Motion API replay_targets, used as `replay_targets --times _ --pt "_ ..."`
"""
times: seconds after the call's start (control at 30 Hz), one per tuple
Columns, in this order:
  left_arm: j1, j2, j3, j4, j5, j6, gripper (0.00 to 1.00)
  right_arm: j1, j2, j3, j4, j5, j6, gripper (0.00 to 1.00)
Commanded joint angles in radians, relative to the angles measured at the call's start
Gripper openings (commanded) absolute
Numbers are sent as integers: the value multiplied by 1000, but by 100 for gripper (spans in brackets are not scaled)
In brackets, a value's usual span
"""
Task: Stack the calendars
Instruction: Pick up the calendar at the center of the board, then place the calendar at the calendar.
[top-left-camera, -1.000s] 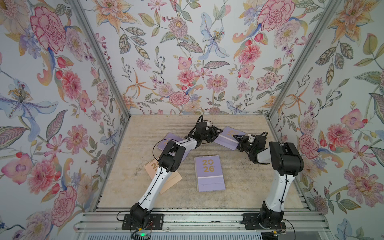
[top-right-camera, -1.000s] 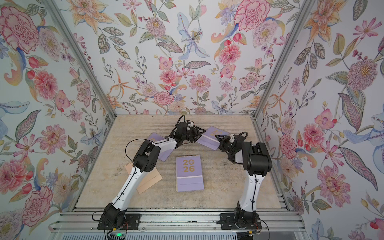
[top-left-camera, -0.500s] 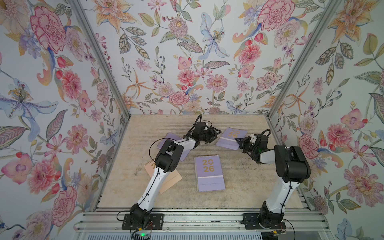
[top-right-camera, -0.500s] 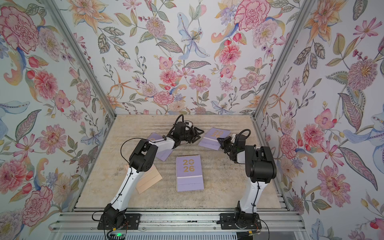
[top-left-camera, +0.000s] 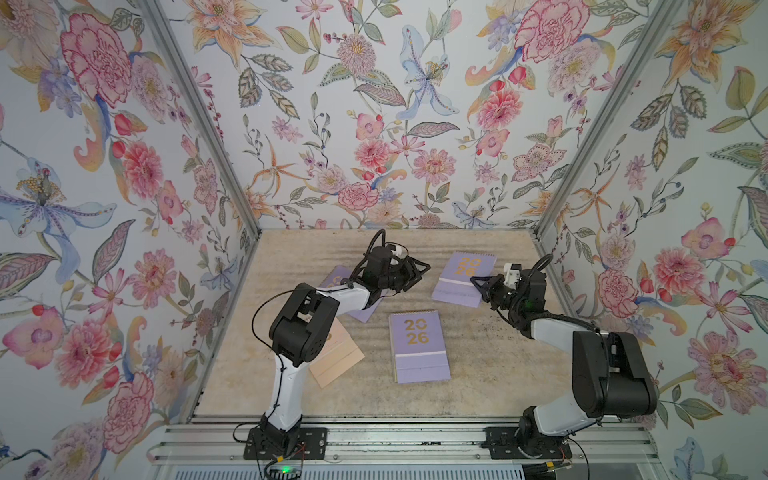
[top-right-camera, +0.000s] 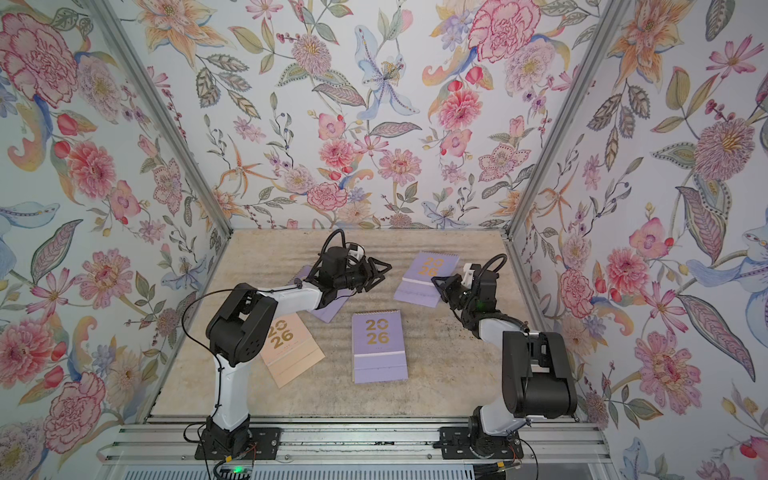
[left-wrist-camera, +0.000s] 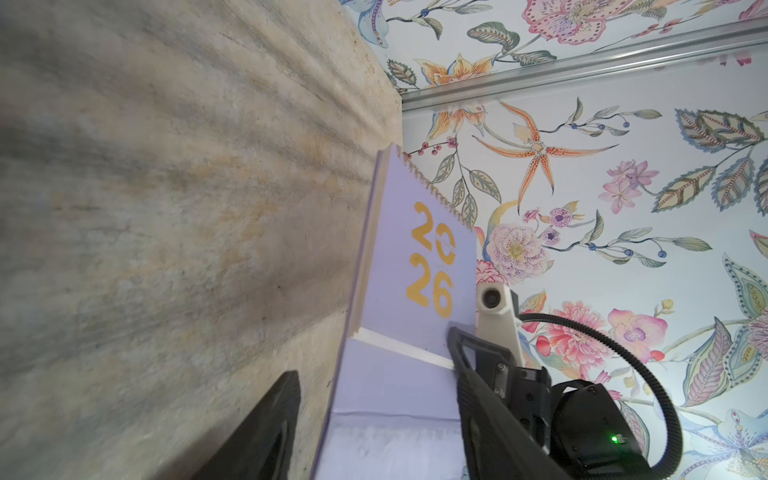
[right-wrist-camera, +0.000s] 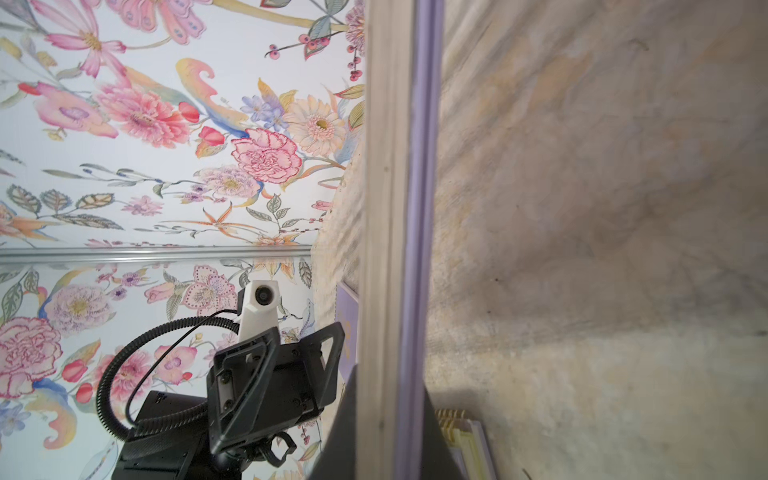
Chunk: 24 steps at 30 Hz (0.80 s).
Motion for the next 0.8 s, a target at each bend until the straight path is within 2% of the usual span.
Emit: replay_targets --times 0.0,0.13,0.27,0.33,0.6,0.77 --pt "11 -100 -103 22 -29 50 63 34 -102 -33 -86 0 -95 0" --pt "17 -192 -232 51 -40 46 63 90 -223 -61 -161 14 -136 0" --pt "29 -257 -389 231 -34 -64 63 155 -341 -108 -184 41 -142 0" --pt "30 -282 -430 243 -31 -69 63 189 -377 -128 -192 48 -141 0" --pt "44 -424 -626 258 -42 -69 63 316 -439 -202 -165 13 -120 0" --pt "56 -527 -716 205 -55 -38 63 387 -414 -246 -81 -4 -87 0"
